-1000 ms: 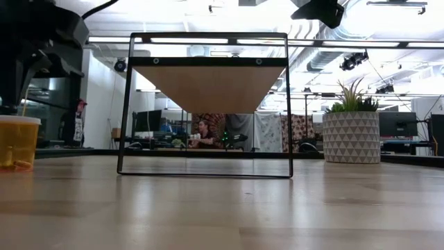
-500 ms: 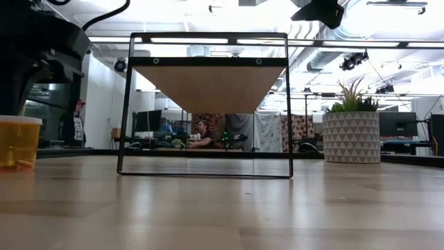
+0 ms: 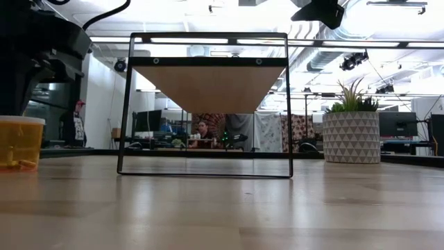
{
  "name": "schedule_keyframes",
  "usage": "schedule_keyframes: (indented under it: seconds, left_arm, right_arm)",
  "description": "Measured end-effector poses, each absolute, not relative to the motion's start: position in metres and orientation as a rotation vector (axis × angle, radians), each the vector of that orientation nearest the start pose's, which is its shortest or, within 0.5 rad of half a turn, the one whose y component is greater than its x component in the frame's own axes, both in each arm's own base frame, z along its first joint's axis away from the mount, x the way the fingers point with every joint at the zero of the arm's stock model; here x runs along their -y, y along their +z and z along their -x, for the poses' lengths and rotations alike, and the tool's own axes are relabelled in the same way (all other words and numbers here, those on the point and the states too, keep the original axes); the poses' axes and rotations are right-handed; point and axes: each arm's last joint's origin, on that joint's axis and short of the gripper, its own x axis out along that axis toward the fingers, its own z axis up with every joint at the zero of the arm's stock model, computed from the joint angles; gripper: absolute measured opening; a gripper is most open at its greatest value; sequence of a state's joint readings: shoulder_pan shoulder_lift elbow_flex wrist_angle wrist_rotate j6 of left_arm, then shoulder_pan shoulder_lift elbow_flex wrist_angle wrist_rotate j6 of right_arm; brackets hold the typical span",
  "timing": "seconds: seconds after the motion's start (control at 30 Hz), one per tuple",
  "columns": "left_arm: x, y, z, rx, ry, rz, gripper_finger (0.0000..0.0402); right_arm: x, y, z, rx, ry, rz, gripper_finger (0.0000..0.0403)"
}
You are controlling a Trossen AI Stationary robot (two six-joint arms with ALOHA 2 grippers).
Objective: Pick and place medicine bottles onto shelf by color
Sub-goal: Put the orange medicine bottle on the shelf
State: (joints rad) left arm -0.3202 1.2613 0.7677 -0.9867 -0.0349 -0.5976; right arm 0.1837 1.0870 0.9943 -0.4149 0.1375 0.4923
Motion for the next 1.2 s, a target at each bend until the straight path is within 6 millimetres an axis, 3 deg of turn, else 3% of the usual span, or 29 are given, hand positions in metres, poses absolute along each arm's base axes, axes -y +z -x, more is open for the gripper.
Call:
schedule_keyframes:
  seconds: [0.53, 1.2]
  left_arm:
    - [0.055, 0.218, -0.182, -1.449, 0.229, 0.266, 0.0]
    - [0.062, 0.216, -0.182, -1.445, 0.174, 0.205, 0.0]
  right_arm:
    - [-0.038, 0.328, -0.228, -0.496, -0.078, -0.402, 0.0349]
    - [-0.038, 0.328, -0.228, -0.492, -0.076, -0.403, 0.0349]
